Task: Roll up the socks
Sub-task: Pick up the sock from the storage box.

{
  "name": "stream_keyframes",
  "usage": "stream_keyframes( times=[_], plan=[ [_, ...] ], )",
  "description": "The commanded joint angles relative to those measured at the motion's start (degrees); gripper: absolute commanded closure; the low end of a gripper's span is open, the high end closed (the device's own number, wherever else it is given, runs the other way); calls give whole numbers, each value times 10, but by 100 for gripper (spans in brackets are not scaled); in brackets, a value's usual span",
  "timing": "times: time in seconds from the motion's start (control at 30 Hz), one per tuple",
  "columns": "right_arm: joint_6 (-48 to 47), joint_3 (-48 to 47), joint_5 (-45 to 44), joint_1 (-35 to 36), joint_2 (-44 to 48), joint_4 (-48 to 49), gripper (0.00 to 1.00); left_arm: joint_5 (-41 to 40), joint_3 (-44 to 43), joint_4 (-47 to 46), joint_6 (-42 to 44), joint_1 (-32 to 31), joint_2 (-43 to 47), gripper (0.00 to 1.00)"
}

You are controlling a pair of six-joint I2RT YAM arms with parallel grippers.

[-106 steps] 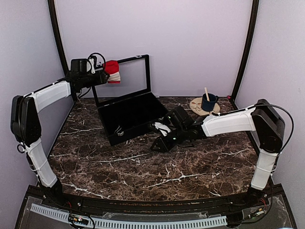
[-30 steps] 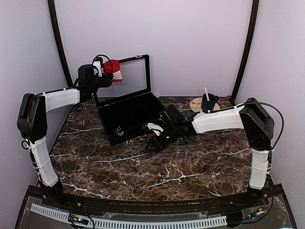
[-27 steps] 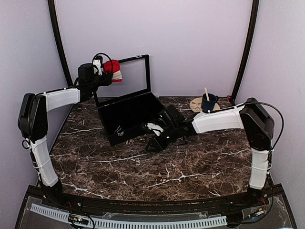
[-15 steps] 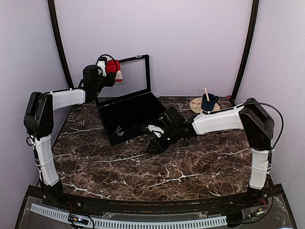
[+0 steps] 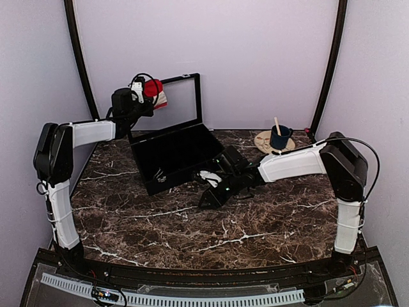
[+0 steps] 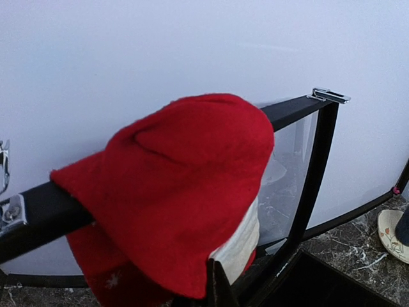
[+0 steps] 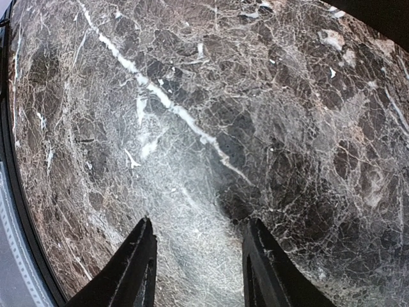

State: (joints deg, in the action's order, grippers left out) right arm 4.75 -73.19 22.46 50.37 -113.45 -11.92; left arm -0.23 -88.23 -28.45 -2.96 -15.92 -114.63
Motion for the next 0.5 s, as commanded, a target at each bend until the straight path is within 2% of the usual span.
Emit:
stream_keyframes(
  times=[0.0, 0.33, 0.47],
  plan=[
    [-5, 5, -1, 3, 22, 15, 57, 28, 20, -8, 2, -10, 35, 100],
    [7, 20, -19, 3, 35, 15, 57, 36, 55, 9, 25, -59, 98, 100],
    [32, 33, -57, 1, 52, 22, 57, 39, 49, 32, 28, -82, 123, 100]
  ],
)
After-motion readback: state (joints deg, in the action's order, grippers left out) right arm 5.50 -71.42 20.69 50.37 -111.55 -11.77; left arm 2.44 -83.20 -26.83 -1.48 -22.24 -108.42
